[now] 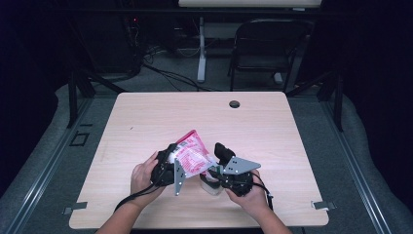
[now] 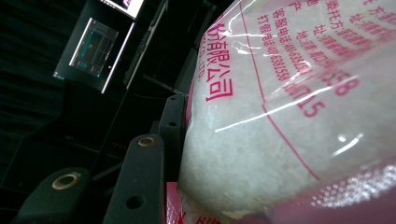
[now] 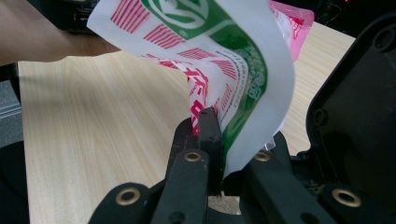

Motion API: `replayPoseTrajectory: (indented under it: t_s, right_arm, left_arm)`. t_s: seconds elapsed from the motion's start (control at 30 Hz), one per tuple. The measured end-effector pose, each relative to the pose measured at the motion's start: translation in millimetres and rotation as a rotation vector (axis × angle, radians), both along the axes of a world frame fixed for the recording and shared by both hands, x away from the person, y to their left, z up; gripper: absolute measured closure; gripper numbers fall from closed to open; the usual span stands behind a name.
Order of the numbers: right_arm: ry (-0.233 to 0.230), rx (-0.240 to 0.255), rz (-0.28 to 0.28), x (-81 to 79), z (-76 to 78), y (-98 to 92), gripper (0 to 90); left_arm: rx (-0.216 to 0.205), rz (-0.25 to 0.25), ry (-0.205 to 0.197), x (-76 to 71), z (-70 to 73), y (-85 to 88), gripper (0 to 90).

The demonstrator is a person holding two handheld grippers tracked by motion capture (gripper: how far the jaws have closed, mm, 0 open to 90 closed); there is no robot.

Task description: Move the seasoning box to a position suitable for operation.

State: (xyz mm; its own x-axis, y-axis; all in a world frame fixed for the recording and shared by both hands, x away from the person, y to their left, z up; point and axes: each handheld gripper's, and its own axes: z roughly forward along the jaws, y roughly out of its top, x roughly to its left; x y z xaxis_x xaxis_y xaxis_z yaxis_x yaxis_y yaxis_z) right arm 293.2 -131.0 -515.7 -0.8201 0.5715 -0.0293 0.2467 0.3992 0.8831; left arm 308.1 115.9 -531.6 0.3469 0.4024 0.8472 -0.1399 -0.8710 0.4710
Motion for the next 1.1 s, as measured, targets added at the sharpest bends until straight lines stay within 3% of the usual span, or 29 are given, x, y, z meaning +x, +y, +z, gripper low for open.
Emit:
replayPoseTrajectory:
  t_s: [0.4,1.1]
  right_arm:
    - [-0.008,-0.01,-0.003,-0.9,-0.2,0.3,89.9]
    - [-0.011,-0.015,-0.006,-1.0,-0.3,0.5,89.9]
  left_arm:
    - [0.023,0.004,-0.025,-2.8,1.8,-0.7,66.1]
    - [0.027,0.006,-0.041,-5.2,3.4,-1.1,66.4]
